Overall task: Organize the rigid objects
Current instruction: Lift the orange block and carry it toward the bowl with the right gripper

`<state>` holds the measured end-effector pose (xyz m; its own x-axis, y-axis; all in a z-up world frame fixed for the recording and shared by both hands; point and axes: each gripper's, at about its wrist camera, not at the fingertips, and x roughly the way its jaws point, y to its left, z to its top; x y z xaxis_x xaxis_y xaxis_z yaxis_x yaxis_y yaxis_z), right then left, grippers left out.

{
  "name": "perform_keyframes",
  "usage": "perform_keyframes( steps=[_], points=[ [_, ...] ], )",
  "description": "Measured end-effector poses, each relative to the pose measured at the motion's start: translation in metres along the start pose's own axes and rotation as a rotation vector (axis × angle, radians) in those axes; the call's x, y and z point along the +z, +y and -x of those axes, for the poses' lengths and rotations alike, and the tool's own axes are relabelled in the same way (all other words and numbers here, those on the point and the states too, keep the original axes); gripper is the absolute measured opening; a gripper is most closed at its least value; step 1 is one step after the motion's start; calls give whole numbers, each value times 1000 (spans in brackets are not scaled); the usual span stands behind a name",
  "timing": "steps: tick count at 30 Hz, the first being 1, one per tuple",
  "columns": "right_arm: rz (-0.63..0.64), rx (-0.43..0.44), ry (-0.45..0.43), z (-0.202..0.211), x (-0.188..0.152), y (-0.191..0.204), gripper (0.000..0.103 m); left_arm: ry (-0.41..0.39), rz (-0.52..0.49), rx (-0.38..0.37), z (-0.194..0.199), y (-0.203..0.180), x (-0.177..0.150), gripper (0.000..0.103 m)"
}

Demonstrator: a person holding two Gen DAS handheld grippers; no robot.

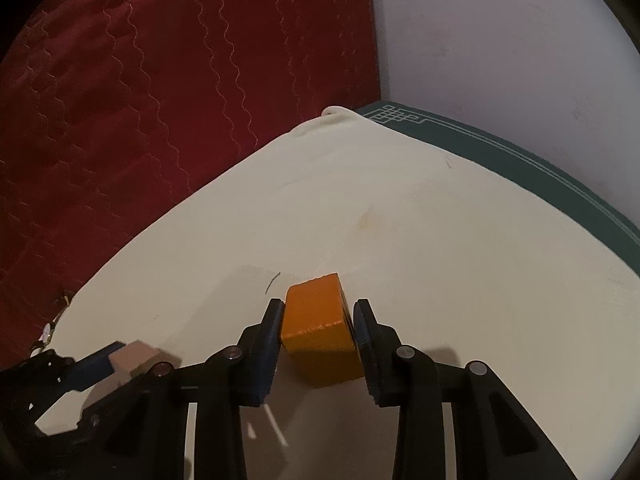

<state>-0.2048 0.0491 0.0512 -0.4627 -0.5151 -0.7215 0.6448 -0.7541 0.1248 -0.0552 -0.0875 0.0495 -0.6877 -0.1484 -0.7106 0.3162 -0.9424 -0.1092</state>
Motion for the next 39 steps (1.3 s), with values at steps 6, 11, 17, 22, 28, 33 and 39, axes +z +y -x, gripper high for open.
perform_keyframes(
  steps=[6,11,17,22,28,33,39],
  points=[
    [-96,-13,-41,23,-11,-3,37,-12,-7,-9,3,-2,0,34],
    [-131,-22,-75,44,-24,-1,37,-17,-16,-14,5,-4,-1,34],
    [-176,-44,-108,55,-37,-1,37,-21,-33,-14,0,-6,3,34],
    [-228,-49,-132,66,-46,-1,37,-22,-42,-16,-2,-8,4,34],
    [-274,-68,-144,75,-64,-3,37,-22,-58,-19,-4,-11,3,34],
    [-319,-76,-161,90,-75,-6,37,-24,-73,-23,-6,-14,4,34],
    [-358,-94,-180,99,-89,-6,37,-26,-87,-30,-10,-18,7,34]
  ],
)
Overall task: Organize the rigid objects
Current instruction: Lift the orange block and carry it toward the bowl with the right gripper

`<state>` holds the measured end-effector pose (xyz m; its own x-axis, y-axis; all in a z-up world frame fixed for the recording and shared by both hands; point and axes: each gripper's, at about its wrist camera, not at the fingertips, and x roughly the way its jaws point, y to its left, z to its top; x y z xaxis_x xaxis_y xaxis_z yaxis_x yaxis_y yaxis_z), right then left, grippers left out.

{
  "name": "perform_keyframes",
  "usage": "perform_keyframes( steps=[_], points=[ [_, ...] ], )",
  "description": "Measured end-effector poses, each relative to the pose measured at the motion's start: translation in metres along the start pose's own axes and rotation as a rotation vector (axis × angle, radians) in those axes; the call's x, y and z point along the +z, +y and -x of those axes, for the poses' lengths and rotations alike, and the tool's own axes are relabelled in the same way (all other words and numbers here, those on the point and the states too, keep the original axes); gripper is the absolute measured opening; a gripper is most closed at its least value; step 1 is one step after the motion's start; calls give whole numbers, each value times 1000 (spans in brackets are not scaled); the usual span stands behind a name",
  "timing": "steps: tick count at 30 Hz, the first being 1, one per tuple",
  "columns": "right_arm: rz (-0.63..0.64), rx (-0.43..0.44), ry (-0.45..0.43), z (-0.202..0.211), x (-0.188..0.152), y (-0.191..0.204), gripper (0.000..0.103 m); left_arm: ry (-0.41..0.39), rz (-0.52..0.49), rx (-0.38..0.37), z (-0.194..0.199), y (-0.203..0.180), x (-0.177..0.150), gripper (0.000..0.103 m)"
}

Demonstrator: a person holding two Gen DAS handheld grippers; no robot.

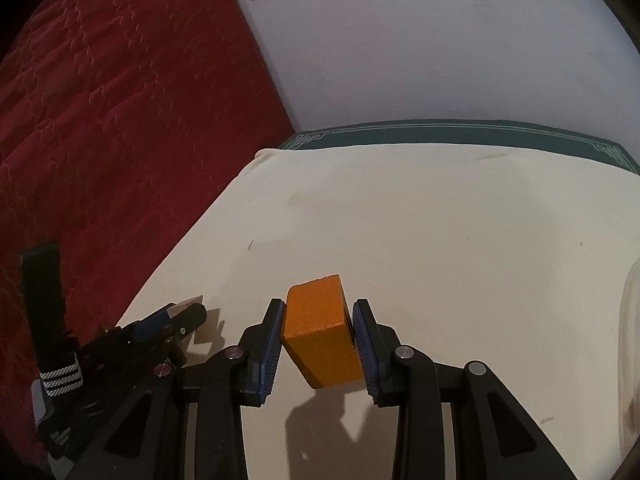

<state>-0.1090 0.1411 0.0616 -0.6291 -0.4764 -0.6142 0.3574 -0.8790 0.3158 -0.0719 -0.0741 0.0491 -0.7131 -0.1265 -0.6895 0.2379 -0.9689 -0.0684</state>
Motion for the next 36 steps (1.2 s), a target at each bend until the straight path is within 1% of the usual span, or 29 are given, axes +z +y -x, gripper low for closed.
perform_keyframes(
  steps=[13,24,31,36],
  points=[
    [-60,-27,-44,23,-10,-2,37,-10,-32,-22,-8,-8,6,34],
    [-116,-60,-81,39,-20,-17,37,-19,-73,-33,-11,-22,5,34],
    [-153,-104,-113,54,-27,-26,37,-18,-102,-39,-13,-30,5,34],
    [-178,-142,-161,73,-28,-36,37,-12,-118,-43,-21,-32,10,34]
  ],
)
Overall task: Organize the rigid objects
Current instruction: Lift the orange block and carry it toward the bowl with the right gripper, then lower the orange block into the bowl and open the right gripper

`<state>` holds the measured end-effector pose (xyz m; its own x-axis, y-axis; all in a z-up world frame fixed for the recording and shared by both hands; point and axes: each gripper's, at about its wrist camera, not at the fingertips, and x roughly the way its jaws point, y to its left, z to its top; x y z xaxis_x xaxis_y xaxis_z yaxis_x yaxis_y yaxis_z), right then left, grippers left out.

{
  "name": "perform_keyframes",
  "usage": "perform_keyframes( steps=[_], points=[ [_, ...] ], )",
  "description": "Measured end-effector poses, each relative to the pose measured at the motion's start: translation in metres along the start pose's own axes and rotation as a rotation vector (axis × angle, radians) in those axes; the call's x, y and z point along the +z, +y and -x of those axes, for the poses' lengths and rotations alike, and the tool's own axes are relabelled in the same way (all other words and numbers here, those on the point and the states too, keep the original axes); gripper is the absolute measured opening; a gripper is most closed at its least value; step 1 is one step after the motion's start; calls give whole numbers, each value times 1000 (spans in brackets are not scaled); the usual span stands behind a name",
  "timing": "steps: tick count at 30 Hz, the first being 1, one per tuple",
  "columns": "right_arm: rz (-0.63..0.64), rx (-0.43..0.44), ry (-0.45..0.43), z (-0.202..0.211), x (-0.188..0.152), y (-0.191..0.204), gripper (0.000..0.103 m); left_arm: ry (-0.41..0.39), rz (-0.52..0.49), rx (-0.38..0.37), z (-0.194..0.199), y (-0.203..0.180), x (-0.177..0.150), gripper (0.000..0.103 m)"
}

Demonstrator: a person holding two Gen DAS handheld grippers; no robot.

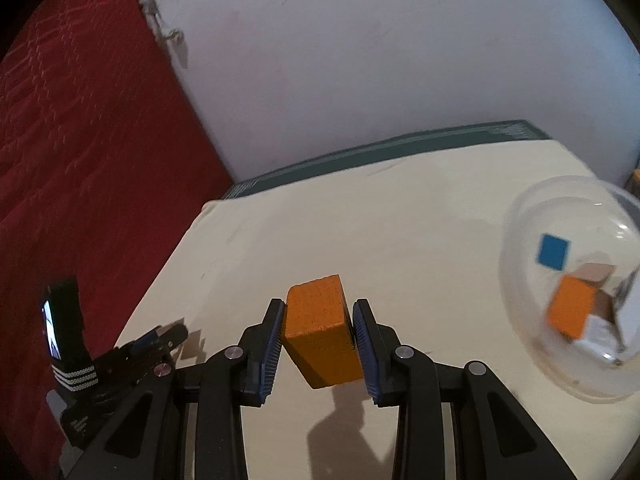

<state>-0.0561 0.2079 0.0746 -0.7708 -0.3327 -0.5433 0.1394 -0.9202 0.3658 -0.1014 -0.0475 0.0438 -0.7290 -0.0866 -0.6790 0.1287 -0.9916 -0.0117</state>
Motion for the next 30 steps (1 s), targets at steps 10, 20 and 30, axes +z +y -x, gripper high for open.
perform_keyframes(
  steps=[10,20,30],
  points=[
    [-93,-95,-110,37,10,-43,37,20,-4,-22,-3,-3,3,34],
    [-174,-188,-187,69,15,-93,37,12,-44,-60,3,-26,8,34],
    [-270,-260,-206,82,11,-146,37,-2,-99,-111,11,-53,12,34]
  ],
)
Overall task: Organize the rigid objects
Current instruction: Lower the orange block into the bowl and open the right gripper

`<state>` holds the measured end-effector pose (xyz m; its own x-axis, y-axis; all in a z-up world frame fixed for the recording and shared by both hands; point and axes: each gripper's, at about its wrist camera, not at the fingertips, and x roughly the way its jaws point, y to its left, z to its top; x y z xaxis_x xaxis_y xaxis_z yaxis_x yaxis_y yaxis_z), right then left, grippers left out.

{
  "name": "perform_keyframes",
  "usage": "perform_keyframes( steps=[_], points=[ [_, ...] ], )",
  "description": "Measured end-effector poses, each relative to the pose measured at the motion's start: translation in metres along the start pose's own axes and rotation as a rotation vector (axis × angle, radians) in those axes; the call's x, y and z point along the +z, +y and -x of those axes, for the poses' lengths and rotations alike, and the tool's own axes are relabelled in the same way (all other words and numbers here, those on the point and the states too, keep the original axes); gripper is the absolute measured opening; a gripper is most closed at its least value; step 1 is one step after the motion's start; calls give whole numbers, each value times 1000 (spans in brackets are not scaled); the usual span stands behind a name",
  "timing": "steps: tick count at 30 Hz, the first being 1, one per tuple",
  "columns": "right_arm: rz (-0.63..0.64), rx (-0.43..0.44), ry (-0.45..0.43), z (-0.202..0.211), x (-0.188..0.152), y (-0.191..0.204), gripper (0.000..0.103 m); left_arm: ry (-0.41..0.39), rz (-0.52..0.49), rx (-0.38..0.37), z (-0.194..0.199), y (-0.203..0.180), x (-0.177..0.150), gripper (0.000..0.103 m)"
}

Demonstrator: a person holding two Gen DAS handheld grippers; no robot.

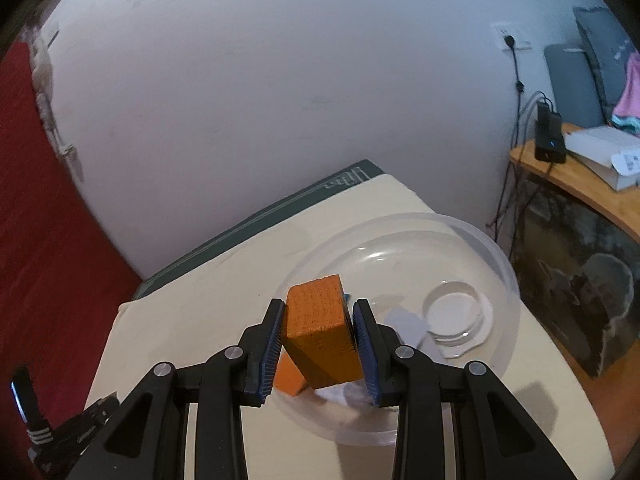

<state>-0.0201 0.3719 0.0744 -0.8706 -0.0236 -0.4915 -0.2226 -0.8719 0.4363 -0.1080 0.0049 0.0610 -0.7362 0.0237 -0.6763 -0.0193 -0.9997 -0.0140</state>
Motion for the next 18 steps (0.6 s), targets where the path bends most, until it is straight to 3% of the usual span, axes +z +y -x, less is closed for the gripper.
perform_keyframes(
  steps=[8,9,12,18],
  points=[
    [-29,-11,35,-8,-5,-17,37,-1,-36,-35,3,-22,4,34],
    [-33,-7,38,-9,-5,-18,40,-2,-42,-40,4,-26,5,34],
    [-47,-3,21,-6,-5,-23,61,-5,-62,-56,4,-35,6,34],
    [-75,-33,-20,2,-6,-28,63,-8,-101,-107,20,-71,5,34]
  ],
)
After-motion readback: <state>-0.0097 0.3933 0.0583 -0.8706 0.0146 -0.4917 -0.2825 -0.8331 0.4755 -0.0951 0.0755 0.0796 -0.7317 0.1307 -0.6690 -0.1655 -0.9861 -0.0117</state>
